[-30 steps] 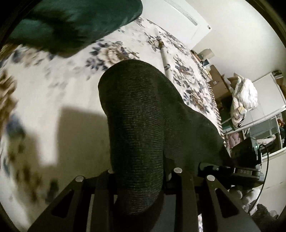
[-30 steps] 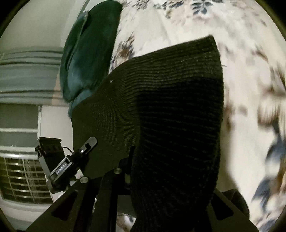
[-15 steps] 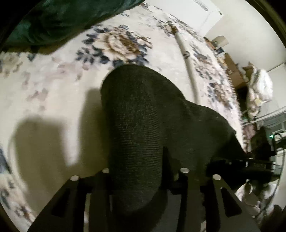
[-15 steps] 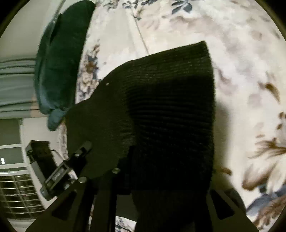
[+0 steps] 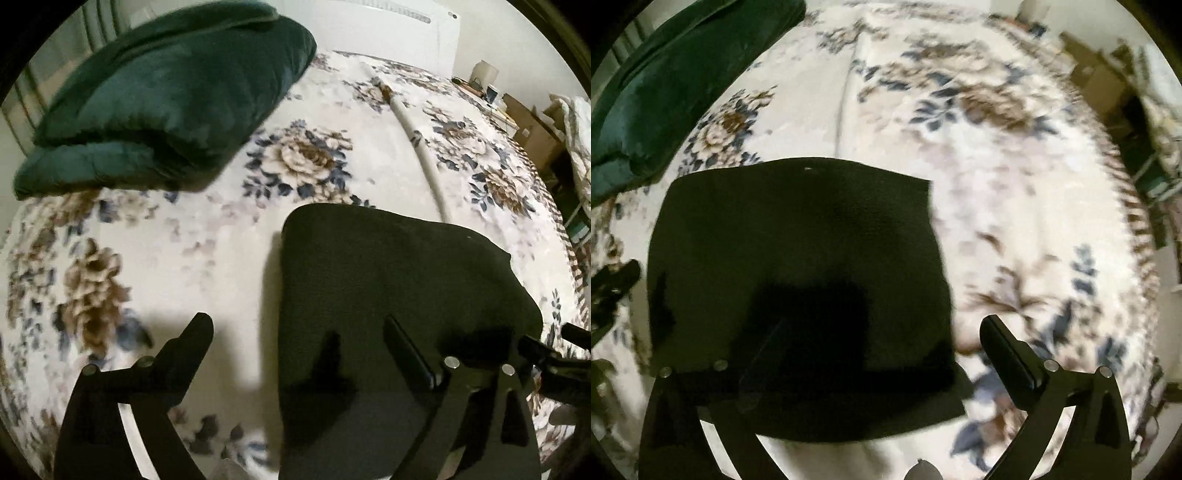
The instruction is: Fold small clothes
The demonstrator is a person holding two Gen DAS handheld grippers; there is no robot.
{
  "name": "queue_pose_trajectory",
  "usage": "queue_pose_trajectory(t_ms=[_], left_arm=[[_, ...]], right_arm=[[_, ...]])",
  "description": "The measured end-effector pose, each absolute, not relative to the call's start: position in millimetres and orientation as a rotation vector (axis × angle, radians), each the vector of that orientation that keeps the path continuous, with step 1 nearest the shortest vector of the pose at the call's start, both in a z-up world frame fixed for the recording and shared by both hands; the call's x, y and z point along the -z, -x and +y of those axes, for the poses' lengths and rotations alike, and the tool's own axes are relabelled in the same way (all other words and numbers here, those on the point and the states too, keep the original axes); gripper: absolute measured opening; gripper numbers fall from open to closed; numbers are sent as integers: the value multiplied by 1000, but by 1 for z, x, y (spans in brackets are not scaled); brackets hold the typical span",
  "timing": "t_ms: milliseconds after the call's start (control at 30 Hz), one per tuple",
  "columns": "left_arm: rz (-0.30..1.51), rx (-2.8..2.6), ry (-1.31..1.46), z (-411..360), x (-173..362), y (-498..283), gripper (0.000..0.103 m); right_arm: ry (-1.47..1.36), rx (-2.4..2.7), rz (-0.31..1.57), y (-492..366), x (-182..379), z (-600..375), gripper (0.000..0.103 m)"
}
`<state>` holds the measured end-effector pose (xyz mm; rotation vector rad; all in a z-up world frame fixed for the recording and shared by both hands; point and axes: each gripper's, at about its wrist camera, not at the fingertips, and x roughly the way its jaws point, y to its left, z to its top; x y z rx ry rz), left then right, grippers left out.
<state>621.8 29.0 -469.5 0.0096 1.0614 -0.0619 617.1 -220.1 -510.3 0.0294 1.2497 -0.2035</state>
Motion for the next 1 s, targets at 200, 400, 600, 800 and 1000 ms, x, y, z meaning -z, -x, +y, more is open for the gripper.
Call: queue_pose_trajectory(t_ms=[200, 400, 600, 800, 1000], left_arm=[[1044, 47, -14, 16, 437, -583, 99], [1028, 47, 26, 12, 385, -539, 100], [1000, 50, 36, 10, 313, -485, 100], [956, 45, 14, 8, 232, -424, 100], [899, 53, -1, 5, 164, -367, 100]], right_arm=[[0, 291, 1168, -560, 460, -221, 103], [39, 310, 1099, -507, 390, -215, 103], [36, 332, 1011, -446, 303, -211, 103], [12, 349, 932, -379, 211, -207, 103], [27, 341, 850, -304, 125, -192, 103]])
